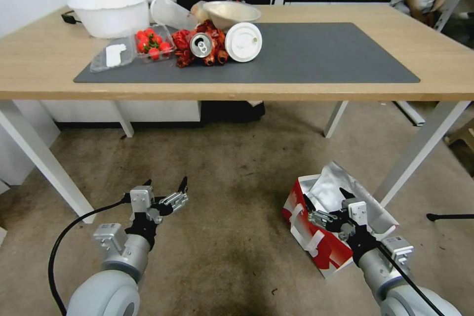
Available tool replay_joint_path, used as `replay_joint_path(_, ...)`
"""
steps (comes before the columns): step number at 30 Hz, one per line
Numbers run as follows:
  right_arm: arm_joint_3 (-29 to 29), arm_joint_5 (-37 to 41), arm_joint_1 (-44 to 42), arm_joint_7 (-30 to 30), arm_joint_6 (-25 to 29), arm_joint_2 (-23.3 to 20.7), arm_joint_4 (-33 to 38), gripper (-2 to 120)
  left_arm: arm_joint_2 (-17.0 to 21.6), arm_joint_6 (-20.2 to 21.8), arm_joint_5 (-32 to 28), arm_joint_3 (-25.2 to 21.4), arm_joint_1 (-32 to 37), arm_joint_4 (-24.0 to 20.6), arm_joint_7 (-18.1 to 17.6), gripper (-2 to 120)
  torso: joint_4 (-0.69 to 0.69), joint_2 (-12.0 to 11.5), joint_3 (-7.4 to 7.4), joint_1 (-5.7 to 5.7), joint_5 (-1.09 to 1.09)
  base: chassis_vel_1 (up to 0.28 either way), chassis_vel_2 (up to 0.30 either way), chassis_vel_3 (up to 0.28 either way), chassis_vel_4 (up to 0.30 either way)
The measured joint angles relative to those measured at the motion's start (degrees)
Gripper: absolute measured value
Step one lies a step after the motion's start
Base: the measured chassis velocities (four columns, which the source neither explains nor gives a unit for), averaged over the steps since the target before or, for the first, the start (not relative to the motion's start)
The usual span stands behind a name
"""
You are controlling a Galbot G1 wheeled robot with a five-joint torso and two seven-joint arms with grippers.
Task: Pick up the food delivery bag from the floor and place it on the table.
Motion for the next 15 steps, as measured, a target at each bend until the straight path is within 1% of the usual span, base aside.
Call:
replay_joint_path(7, 0.0, -0.2, -0.5, -0.1, 0.5, 0.0, -0.1, 100, -0.2, 0.0, 0.0, 0.0, 0.1, 0.0, 0.0, 100, 0.00, -1.8, -1.34, -0.44, 0.00, 0.000, 0.000, 0.000, 0.000)
replay_joint_path(8, 0.0, -0.2, -0.5, -0.1, 0.5, 0.0, -0.1, 100, -0.2, 0.0, 0.0, 0.0, 0.1, 0.0, 0.0, 100, 0.00, -1.8, -1.34, -0.44, 0.00, 0.000, 0.000, 0.000, 0.000)
replay_joint_path(10, 0.1, -0.2, -0.5, -0.1, 0.5, 0.0, -0.1, 100, -0.2, -0.1, 0.0, 0.0, 0.2, 0.0, 0.0, 100, 0.00, -2.4, -1.89, -0.55, 0.00, 0.000, 0.000, 0.000, 0.000)
replay_joint_path(11, 0.1, -0.2, -0.5, -0.1, 0.5, 0.0, -0.1, 100, -0.2, -0.1, 0.0, 0.0, 0.2, 0.0, 0.0, 100, 0.00, -2.4, -1.89, -0.55, 0.00, 0.000, 0.000, 0.000, 0.000)
replay_joint_path(15, 0.0, -0.2, -0.3, -0.1, 0.5, 0.1, -0.3, 100, -0.1, -0.2, 0.0, -0.1, 0.2, 0.1, 0.1, 100, 0.00, -3.5, -2.80, -0.73, 0.00, 0.000, 0.000, 0.000, 0.000)
